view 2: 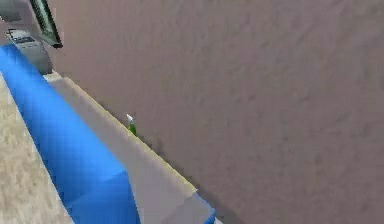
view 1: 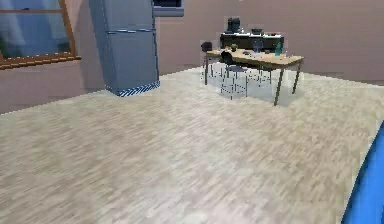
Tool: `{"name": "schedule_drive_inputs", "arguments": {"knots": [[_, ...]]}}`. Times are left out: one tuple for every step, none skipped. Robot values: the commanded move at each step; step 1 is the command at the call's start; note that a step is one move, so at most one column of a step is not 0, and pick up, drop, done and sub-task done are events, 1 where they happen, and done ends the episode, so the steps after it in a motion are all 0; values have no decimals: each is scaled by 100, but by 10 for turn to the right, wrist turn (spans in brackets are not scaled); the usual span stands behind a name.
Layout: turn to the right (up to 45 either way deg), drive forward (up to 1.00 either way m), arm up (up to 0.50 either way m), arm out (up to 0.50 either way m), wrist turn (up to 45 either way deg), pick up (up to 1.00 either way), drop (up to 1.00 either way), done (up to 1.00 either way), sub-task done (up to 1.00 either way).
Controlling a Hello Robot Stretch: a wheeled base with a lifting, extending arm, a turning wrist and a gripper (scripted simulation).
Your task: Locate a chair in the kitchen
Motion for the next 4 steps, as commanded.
{"name": "schedule_drive_inputs", "arguments": {"knots": [[0, 40, 0, 0, 0, 0, 0, 0, 0], [210, 0, 0, 0, 0, 0, 0, 0, 0], [0, 100, 0, 0, 0, 0, 0, 0, 0], [0, 100, 0, 0, 0, 0, 0, 0, 0]]}}
